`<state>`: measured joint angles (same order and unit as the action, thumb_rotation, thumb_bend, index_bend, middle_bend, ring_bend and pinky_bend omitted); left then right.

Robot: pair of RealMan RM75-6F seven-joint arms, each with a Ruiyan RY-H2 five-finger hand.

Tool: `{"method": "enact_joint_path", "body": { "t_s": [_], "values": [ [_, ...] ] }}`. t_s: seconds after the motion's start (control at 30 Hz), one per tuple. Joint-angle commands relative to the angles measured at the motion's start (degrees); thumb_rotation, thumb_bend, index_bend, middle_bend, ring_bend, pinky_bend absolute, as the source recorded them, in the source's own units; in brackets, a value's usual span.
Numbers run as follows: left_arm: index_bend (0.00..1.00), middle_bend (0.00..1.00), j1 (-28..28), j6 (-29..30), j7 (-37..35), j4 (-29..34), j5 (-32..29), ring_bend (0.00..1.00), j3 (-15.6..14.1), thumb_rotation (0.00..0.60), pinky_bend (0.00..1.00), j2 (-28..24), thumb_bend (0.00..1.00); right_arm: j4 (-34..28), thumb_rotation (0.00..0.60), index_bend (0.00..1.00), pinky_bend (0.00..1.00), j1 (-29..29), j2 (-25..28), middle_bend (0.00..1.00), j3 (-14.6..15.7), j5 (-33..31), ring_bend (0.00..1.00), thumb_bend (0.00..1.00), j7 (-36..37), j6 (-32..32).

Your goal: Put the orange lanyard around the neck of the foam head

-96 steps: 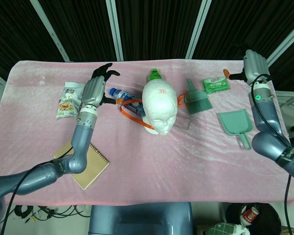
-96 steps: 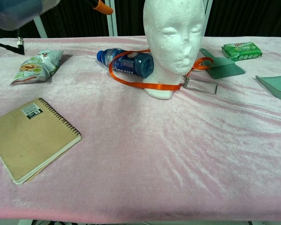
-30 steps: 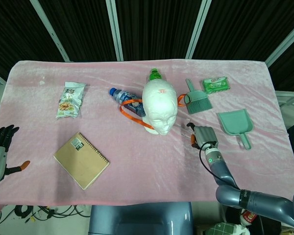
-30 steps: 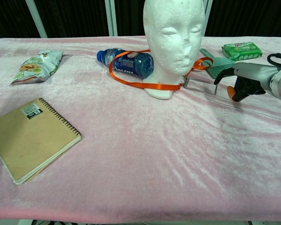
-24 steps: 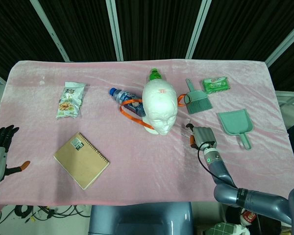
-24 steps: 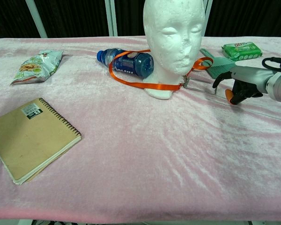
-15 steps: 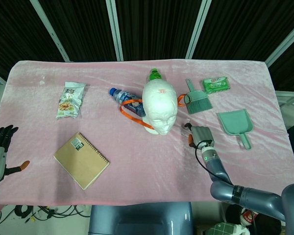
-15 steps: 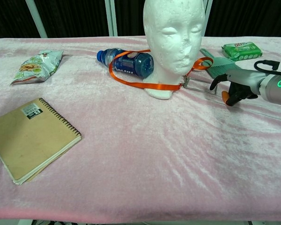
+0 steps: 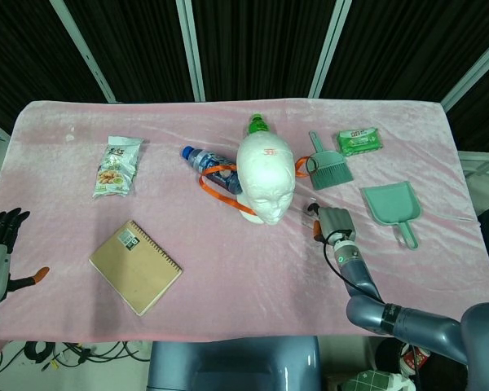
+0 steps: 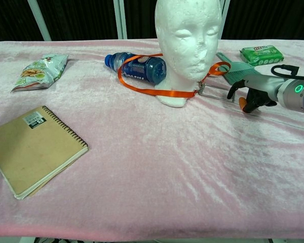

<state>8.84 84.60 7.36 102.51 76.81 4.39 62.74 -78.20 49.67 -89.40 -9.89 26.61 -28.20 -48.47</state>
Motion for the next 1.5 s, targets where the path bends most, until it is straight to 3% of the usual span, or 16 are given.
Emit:
{"method": "enact_joint_path", "body": {
  "t_s": [0.03, 0.93, 1.5],
  "values": [
    [0.10, 0.07, -0.08, 0.12, 0.14, 0.02, 0.15, 0.00, 0.06, 0.600, 0.00, 0.03, 0.13, 0.01, 0.600, 0.30, 0.91, -0.05, -0.03, 1.00, 0.04, 0.11, 0.99, 0.74, 0.20, 0.20],
    [0.10, 0.07, -0.85, 0.08, 1.52, 0.44, 0.51, 0.00, 0.64, 0.600, 0.00, 0.55, 0.13, -4.23, 0.600, 0.46, 0.91, -1.96, 3.02, 1.00, 1.13, 1.34, 0.99, 0.74, 2.56, 0.40],
    [0.10, 0.07, -1.00, -0.19, 2.16, 0.22, 0.23, 0.00, 0.85, 0.600, 0.00, 0.86, 0.13, -7.03, 0.600, 0.49, 0.91, -3.05, 4.27, 1.00, 2.94, 2.93, 0.99, 0.75, 3.36, 0.40]
  ]
}}
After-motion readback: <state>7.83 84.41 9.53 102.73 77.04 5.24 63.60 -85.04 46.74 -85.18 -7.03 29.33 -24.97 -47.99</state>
